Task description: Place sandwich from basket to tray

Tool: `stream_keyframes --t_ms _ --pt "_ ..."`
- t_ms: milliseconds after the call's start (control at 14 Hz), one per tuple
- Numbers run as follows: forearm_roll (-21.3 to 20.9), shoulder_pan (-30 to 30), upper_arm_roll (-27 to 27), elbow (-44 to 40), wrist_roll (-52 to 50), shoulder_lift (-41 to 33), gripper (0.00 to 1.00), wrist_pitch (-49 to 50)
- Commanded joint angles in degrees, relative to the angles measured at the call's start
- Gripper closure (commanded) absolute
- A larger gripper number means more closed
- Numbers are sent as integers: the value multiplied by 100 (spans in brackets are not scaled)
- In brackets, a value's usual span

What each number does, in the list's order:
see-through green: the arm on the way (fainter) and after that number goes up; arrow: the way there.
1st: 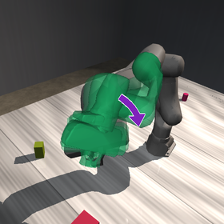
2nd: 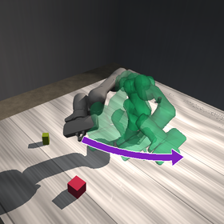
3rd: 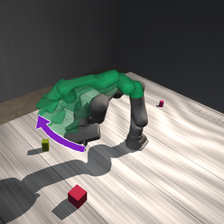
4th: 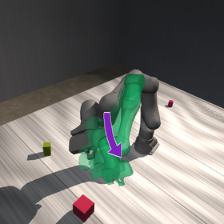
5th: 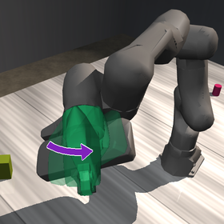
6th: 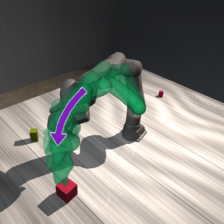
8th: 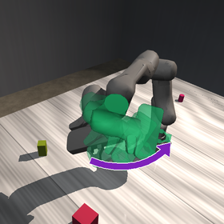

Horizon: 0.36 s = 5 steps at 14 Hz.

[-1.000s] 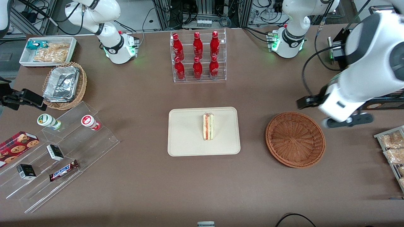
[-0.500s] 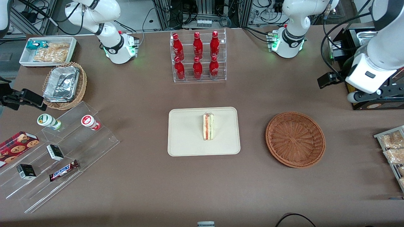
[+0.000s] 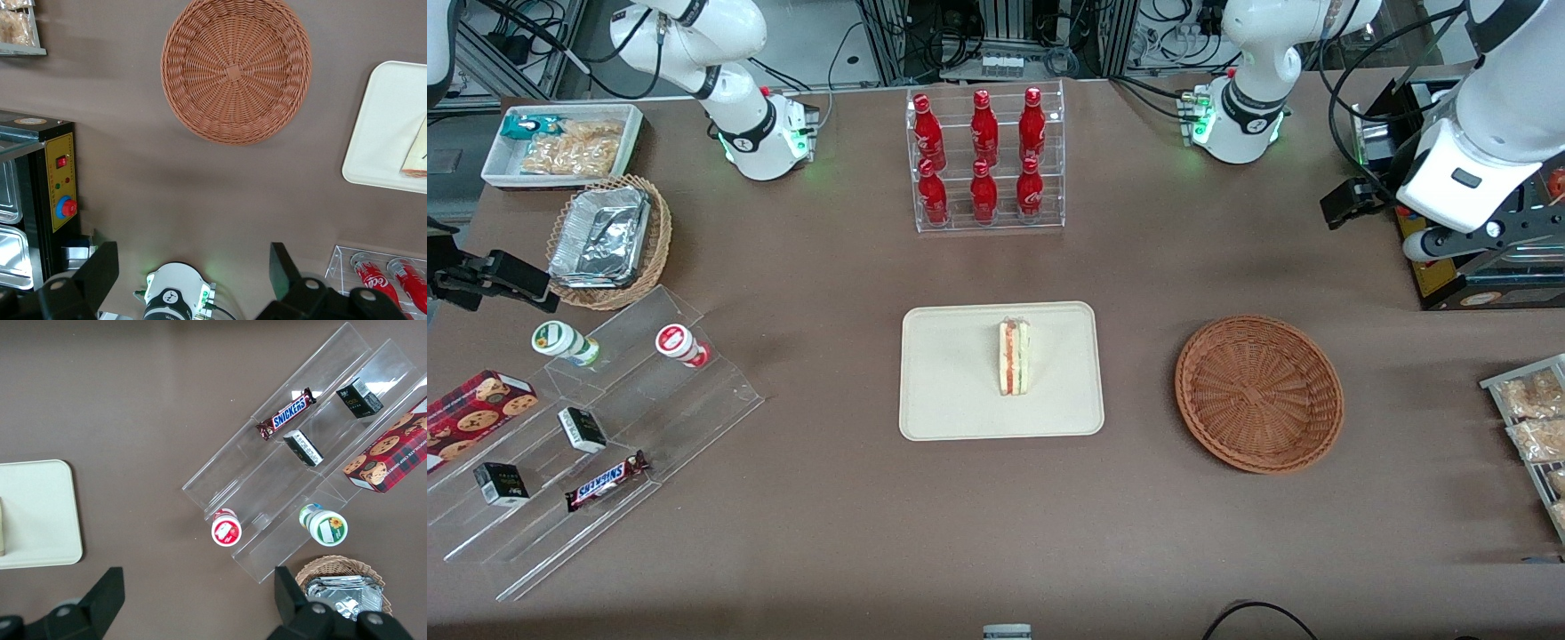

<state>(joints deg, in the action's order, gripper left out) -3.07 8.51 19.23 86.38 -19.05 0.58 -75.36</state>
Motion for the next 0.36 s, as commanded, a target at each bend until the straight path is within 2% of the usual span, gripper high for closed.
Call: stream_keyframes --t_ms 0,286 --pt "70 90 28 -183 112 108 0 65" --pt "87 90 28 -183 112 117 0 56"
